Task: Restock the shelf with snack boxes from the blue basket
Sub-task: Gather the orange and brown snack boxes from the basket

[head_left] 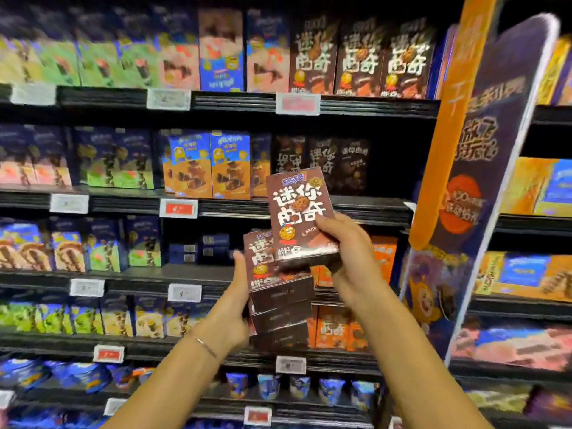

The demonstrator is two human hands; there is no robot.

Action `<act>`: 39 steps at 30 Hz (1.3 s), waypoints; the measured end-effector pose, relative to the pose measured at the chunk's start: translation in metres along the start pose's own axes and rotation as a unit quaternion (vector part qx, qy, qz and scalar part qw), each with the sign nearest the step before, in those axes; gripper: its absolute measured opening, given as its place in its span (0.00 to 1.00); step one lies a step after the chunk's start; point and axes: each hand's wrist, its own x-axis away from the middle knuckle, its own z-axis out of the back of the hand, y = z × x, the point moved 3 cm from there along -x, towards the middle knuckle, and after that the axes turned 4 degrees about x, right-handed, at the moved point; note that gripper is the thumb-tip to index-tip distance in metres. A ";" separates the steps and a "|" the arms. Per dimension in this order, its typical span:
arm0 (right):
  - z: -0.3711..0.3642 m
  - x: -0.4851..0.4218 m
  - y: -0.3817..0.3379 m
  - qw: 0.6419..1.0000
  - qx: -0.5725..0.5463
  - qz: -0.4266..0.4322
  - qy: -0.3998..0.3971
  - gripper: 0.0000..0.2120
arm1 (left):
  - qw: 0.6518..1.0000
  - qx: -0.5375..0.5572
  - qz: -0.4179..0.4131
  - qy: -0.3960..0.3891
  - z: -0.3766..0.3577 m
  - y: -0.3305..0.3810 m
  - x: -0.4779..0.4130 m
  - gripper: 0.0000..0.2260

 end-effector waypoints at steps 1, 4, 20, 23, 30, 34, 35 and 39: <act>0.002 -0.009 -0.004 1.000 0.006 0.018 0.011 0.15 | 1.000 -0.005 0.012 -0.005 0.005 0.003 -0.005 0.44; 0.013 -0.043 -0.014 0.995 0.045 0.057 0.069 0.17 | 0.997 0.008 0.072 -0.037 0.016 0.010 -0.021 0.44; 0.063 -0.237 -0.030 0.915 0.350 0.094 0.176 0.17 | 0.986 0.014 0.137 -0.090 0.037 0.017 -0.059 0.41; 0.071 -0.261 -0.026 0.869 0.437 0.103 0.209 0.20 | 0.987 0.017 0.126 -0.093 0.036 0.012 -0.065 0.40; 0.077 -0.300 -0.024 0.808 0.541 0.074 0.221 0.10 | 0.991 0.012 0.100 -0.087 0.025 0.007 -0.072 0.36; 0.078 -0.314 -0.018 0.796 0.562 0.062 0.216 0.14 | 0.991 -0.006 0.098 -0.086 0.020 0.005 -0.076 0.38; 0.079 -0.317 -0.017 0.792 0.569 0.061 0.210 0.14 | 0.992 -0.009 0.096 -0.085 0.018 0.005 -0.076 0.38; 0.076 -0.324 -0.015 0.767 0.613 0.049 0.183 0.15 | 0.993 -0.015 0.089 -0.079 0.015 0.004 -0.078 0.37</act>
